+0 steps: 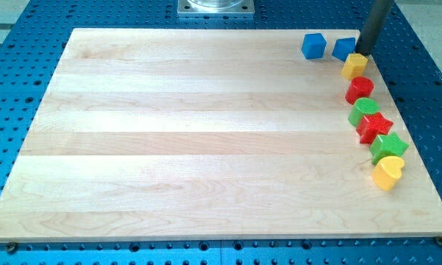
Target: Separate the blue blocks from each other
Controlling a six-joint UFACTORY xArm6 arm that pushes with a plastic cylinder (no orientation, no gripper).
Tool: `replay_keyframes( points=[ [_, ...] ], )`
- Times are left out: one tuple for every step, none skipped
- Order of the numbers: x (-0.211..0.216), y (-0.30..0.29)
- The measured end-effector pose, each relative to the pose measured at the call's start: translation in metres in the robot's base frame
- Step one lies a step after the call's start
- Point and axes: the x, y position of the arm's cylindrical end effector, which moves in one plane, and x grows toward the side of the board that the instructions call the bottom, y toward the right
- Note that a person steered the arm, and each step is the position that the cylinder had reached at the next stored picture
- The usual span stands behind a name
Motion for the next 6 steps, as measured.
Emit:
replay_keyframes(
  points=[
    [-0.001,-0.064],
    [0.0,-0.128],
    [-0.016,-0.07],
    [-0.005,-0.127],
    [0.004,-0.16],
    [-0.004,-0.091]
  ],
)
